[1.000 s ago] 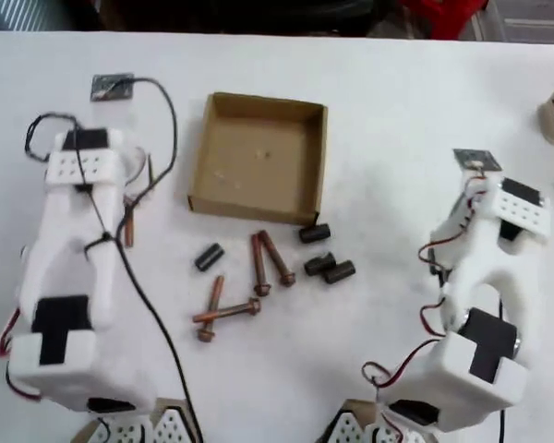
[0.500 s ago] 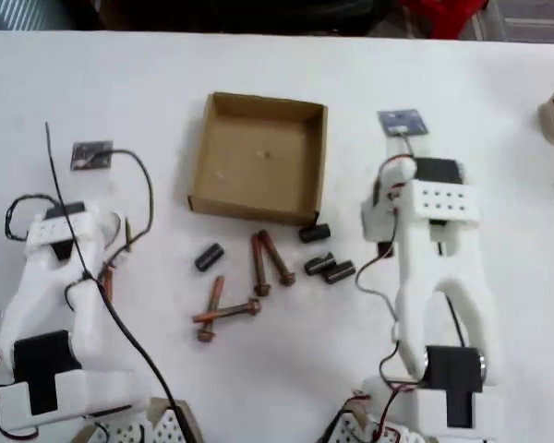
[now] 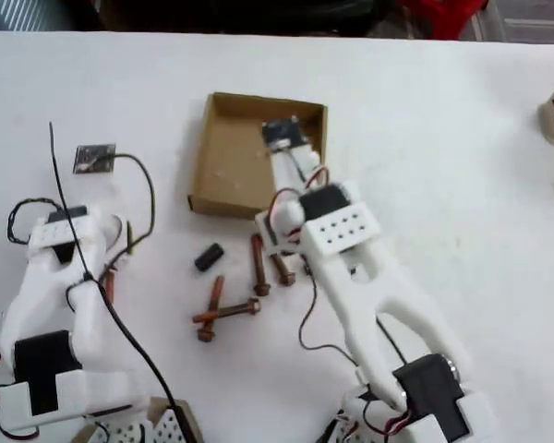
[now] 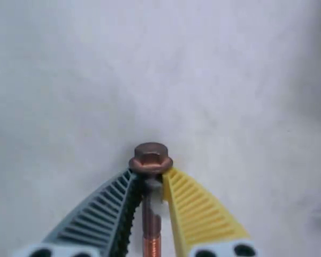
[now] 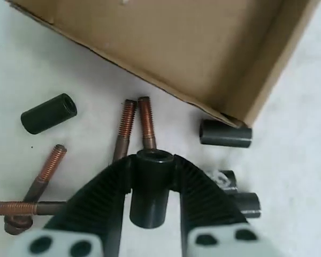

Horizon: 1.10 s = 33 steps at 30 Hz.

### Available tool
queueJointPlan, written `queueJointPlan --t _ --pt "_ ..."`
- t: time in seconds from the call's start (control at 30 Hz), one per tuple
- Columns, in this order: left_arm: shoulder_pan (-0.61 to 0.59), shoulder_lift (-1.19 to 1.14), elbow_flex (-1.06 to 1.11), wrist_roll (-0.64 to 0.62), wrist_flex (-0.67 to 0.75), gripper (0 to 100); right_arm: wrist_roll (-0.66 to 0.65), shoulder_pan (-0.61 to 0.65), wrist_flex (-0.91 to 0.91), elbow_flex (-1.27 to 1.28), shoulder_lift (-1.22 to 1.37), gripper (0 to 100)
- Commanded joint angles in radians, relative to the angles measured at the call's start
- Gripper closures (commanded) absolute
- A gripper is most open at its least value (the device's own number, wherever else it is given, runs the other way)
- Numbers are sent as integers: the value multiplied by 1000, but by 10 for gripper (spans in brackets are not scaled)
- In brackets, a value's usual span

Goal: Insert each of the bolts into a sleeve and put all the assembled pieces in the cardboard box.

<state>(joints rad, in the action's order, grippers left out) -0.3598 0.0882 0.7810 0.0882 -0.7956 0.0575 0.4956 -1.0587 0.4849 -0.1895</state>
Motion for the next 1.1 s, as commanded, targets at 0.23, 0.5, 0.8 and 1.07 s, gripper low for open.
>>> queueJointPlan --t 0.23,0.5,0.8,1.07 --pt "-12 56 -8 8 18 980 12 47 216 103 -64 981" --pt "-10 56 -5 8 48 980 14 131 303 264 -262 981" --pt "-10 56 -5 8 48 980 15 134 736 586 -458 982" --pt "-10 56 -5 8 48 980 15 134 1138 790 -466 982"
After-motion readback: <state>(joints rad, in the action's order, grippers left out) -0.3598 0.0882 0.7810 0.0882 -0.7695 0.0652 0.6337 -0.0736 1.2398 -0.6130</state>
